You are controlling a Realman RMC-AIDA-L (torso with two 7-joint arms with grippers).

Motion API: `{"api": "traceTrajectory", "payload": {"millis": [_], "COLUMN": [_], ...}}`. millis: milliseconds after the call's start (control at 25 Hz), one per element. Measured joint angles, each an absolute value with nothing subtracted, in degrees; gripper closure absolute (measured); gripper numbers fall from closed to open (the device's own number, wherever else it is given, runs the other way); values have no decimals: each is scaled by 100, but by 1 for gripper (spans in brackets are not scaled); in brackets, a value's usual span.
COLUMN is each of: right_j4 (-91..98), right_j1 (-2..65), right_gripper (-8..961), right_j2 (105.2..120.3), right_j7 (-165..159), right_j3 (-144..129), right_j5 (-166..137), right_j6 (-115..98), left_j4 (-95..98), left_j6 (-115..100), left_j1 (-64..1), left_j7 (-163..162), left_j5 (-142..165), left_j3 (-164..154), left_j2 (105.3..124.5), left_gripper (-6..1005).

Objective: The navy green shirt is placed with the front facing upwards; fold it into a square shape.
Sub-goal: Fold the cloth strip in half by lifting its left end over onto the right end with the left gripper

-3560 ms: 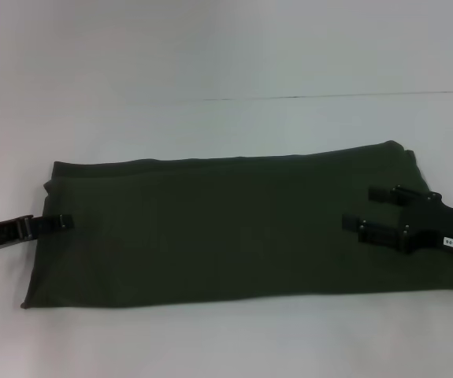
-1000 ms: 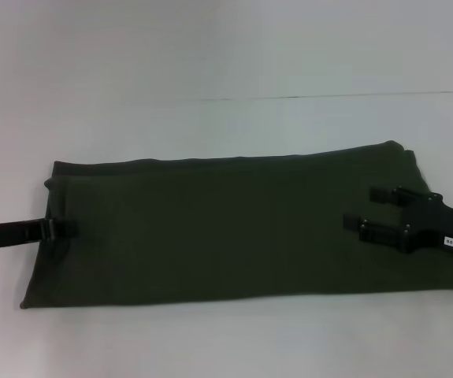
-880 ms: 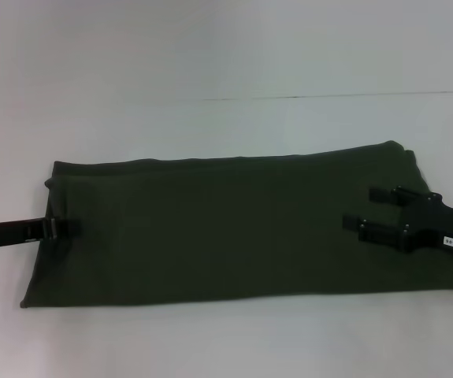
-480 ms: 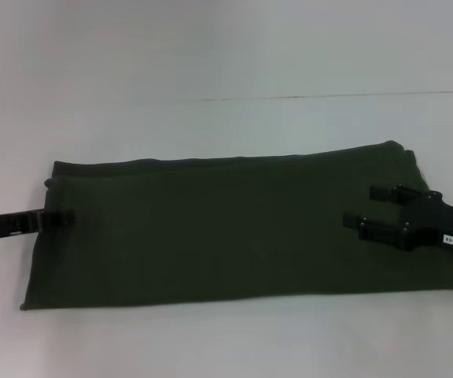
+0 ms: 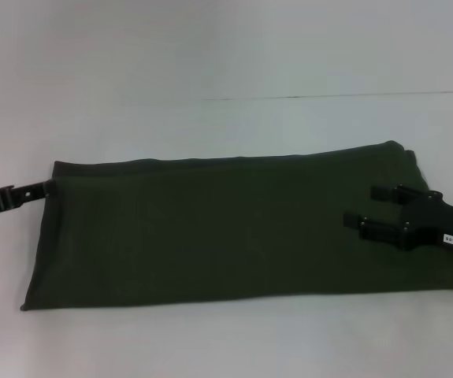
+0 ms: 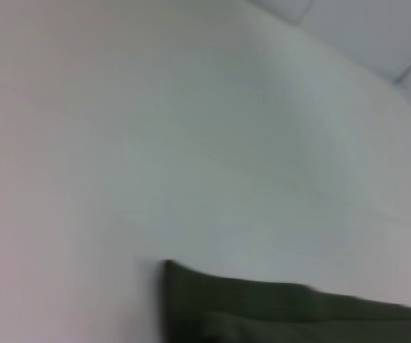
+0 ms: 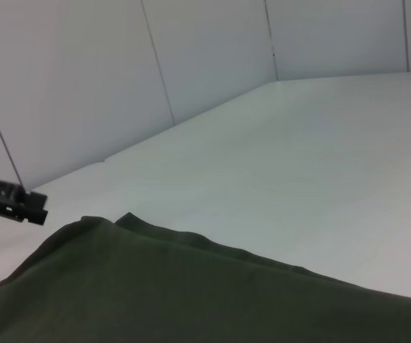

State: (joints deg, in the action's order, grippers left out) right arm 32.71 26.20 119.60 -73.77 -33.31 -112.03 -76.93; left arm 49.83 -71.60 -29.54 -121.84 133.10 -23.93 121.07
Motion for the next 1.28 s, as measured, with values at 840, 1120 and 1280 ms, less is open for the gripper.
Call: {"api": "traceTrajectory", "payload": {"millis": [840,1120,1280], "right_j4": [3269,3269,3269], "right_j1": [2645,2657,2656], "right_gripper": [87,86,86], "right_j2": [11966,11970,11971], "right_j7": [-7380,-7385,-7393], "right_j3": [-3331,-3331,-3331], "right_j5": [-11206,-11206,-11206], "right_j6": [-7682,-7682,-7682], "left_j4": [4147,4140,4164], "left_j6": [-7412,-6884,-6636], "left_j1": [-3137,-3152,-3152], "left_j7": [-12183,-12144,-12144], "left_j5": [13495,13509,13499], "left_j3": [-2369,-2519,-2533], "left_j2": [12021,12025,12033], "left_gripper": [84,85,85]}}
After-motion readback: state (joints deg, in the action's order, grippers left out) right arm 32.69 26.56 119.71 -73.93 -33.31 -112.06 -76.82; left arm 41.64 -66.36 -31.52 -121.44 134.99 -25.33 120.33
